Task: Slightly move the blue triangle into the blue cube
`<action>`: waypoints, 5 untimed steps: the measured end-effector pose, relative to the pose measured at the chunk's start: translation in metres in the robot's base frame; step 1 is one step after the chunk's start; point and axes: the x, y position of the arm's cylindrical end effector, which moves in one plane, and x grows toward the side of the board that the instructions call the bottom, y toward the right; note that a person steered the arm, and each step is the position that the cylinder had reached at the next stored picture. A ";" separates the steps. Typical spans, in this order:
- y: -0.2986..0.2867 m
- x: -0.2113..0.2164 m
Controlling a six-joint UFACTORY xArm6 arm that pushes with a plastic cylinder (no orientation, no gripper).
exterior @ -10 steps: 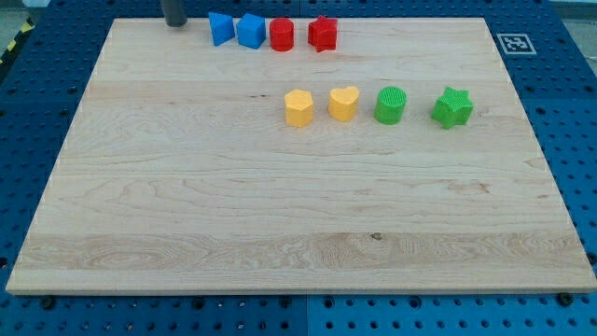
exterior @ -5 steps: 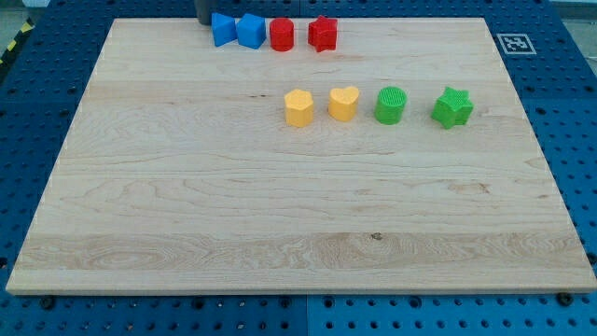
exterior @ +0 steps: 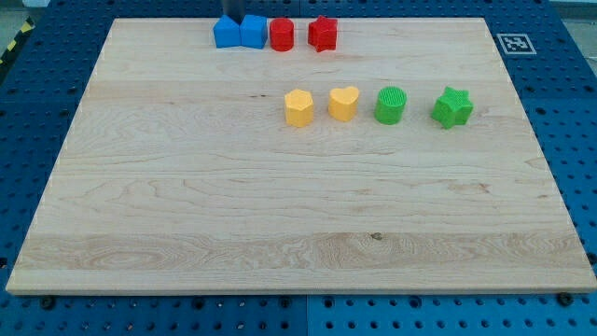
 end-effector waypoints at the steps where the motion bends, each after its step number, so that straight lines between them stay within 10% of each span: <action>1: 0.011 0.000; 5: 0.087 0.000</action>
